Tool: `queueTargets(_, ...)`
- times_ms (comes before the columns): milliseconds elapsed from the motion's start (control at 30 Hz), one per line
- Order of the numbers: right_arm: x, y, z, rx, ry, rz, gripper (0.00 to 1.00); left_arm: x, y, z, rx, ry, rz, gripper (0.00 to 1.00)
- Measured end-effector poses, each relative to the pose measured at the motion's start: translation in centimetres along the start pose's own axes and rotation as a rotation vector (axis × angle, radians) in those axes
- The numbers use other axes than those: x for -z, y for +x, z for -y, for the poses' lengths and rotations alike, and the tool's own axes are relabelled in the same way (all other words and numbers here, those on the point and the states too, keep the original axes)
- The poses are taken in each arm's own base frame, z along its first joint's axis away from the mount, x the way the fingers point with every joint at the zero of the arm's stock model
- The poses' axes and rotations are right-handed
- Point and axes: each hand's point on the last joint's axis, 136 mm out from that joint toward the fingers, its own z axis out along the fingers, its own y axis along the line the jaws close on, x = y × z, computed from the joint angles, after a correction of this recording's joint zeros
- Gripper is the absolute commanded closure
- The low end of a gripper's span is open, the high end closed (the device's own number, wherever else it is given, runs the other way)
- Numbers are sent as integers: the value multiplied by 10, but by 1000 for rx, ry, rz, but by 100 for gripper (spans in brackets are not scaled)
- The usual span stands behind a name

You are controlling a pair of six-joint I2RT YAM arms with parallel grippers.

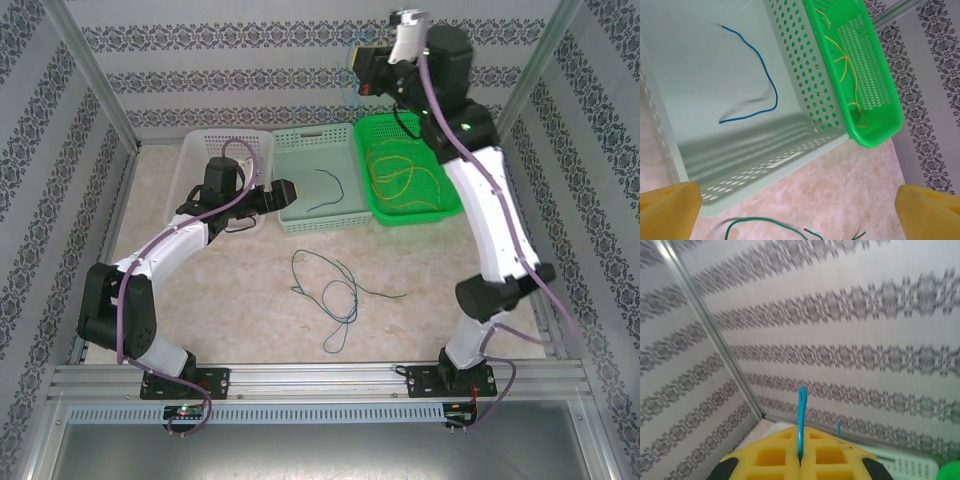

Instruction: Untangle the cables

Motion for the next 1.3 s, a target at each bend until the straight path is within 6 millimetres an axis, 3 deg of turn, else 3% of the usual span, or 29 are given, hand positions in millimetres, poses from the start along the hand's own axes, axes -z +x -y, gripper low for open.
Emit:
queueTargets(167,-81,113,58,-119,57,-250,100,11,1,-2,-2,-15,24,0)
queueTargets(267,-107,185,85,-185,95,-395,99,20,1,-3,-4,-26,39,0)
queueTargets(367,-119,246,106,-236,131,-513,93,27,-3,-4,-7,-37,57,0)
queueTargets(400,-122,258,110,-246,137,-534,86,29,-3,-4,-8,-40,63,0)
queueTargets(500,-130,286,118,-280,146,-592,36,30,-2,-8,-2,-50,66,0)
queueTargets(533,-133,291,120,-288,146,-607,29,30,-1,-10,1,-54,64,0)
queueTargets(633,-140,294,119,-287,131,-626,25,29,3,-13,6,-60,55,0)
queueTargets(700,-138,292,118,-274,126,-635,14,29,4,-14,8,-63,52,0)
queueTargets(767,-133,289,116,-255,123,-646,9,29,5,-14,7,-65,49,0)
queueTargets(900,-109,283,110,-202,128,-676,9,29,10,-18,6,-81,30,0)
queueTargets(1100,-26,274,85,-105,167,-729,16,30,13,-20,10,-86,18,0)
queueTargets(1200,19,297,68,-60,160,-784,18,29,13,-19,10,-81,15,0)
queueTargets(1300,59,343,56,-21,150,-895,19,29,14,-19,12,-82,12,0)
